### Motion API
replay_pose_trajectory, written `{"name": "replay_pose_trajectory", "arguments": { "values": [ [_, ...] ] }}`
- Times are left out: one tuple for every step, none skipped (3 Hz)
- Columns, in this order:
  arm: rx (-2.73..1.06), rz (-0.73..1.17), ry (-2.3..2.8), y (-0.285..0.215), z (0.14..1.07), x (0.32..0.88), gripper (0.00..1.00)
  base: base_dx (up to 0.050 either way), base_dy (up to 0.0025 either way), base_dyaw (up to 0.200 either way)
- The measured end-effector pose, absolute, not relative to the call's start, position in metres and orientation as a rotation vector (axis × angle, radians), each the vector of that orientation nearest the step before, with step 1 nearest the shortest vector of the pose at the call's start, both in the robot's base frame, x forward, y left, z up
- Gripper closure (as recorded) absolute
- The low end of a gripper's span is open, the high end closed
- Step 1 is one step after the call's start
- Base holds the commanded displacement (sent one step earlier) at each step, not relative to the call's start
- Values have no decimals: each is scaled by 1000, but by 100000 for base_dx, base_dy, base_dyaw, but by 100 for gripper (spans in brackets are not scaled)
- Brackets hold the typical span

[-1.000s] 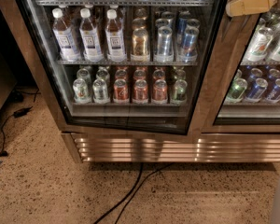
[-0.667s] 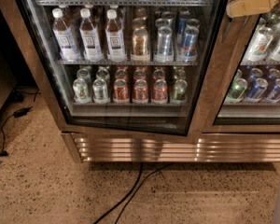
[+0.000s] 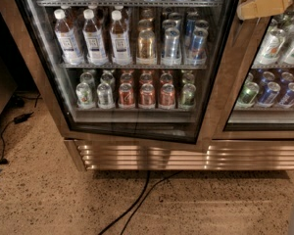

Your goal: Open left fridge door

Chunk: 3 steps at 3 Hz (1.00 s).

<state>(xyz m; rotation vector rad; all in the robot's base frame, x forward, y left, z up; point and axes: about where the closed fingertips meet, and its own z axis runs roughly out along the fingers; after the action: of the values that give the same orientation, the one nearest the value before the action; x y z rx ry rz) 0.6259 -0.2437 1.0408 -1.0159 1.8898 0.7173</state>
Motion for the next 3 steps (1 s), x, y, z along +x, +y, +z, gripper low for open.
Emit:
{"name": "replay_pose_trajectory", "arguments": {
  "values": [
    [-1016, 717, 1890, -242, 1040, 626, 49, 0, 0, 0],
    [-1016, 717, 1890, -242, 1040, 626, 64, 0, 0, 0],
    [-1018, 723, 1892, -239, 1038, 628, 88, 0, 0, 0]
  ]
}}
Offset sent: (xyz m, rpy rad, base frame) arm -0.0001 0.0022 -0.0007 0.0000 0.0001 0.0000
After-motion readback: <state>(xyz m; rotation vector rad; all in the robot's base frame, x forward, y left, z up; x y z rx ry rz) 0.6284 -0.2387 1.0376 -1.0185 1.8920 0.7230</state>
